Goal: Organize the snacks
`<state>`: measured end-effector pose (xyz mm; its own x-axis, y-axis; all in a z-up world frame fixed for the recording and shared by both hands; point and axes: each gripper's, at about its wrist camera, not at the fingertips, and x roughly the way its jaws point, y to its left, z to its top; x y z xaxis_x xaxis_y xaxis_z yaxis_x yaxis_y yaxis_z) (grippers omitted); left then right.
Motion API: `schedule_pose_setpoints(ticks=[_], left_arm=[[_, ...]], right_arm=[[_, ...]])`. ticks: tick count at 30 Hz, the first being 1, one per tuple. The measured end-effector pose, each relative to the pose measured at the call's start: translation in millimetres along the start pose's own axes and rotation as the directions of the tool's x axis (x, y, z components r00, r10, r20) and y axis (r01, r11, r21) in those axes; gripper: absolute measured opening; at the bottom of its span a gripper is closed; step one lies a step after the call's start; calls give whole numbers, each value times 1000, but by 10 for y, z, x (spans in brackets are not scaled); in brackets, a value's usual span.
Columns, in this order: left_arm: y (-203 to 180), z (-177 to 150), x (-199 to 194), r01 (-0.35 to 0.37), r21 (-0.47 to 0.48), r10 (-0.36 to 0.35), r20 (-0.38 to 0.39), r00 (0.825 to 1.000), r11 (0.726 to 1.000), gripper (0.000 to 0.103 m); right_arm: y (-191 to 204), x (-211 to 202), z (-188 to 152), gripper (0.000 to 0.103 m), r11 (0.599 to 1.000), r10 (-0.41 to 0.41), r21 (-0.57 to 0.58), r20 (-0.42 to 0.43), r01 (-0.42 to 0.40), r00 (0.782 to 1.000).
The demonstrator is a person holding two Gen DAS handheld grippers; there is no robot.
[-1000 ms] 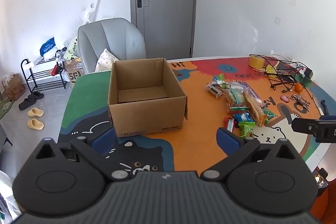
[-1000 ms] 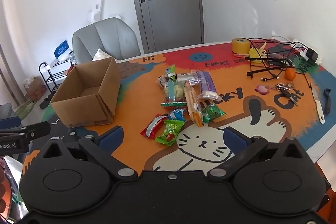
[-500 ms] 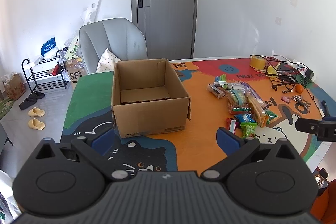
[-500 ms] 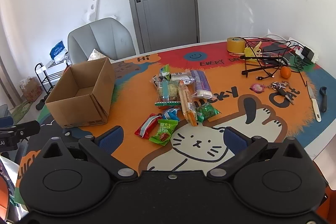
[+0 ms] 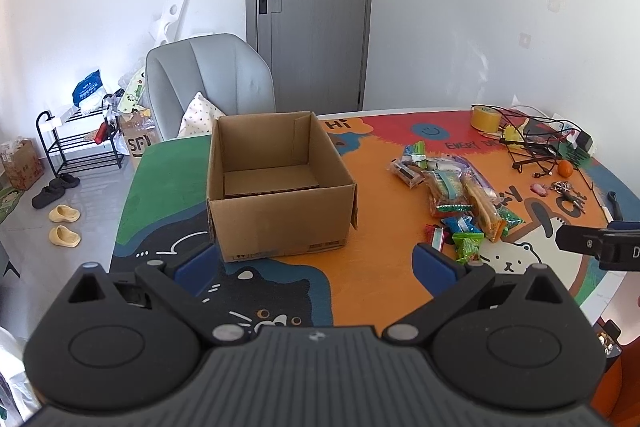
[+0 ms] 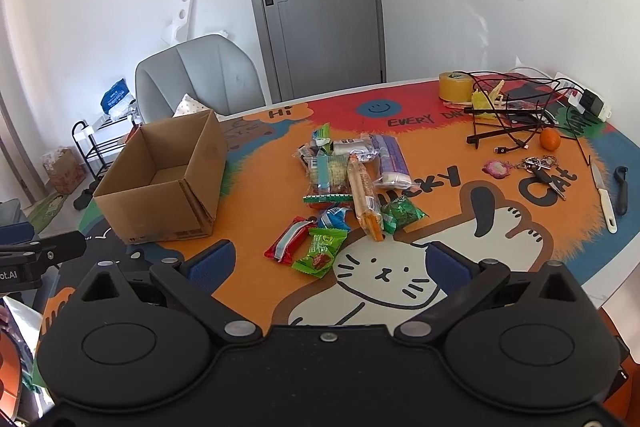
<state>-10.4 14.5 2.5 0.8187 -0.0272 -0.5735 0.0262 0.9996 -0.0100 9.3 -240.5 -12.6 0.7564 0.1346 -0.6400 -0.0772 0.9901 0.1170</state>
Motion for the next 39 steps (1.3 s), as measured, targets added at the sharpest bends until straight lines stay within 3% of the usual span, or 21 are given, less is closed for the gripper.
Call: schedule_pose_setpoints(ticks=[39], left_arm=[[15,5,37,13,-14,-13,-13,1000,1000,103]], right_arm=[[-3,12,-12,103,1000,-13,-1,0,13,1000]])
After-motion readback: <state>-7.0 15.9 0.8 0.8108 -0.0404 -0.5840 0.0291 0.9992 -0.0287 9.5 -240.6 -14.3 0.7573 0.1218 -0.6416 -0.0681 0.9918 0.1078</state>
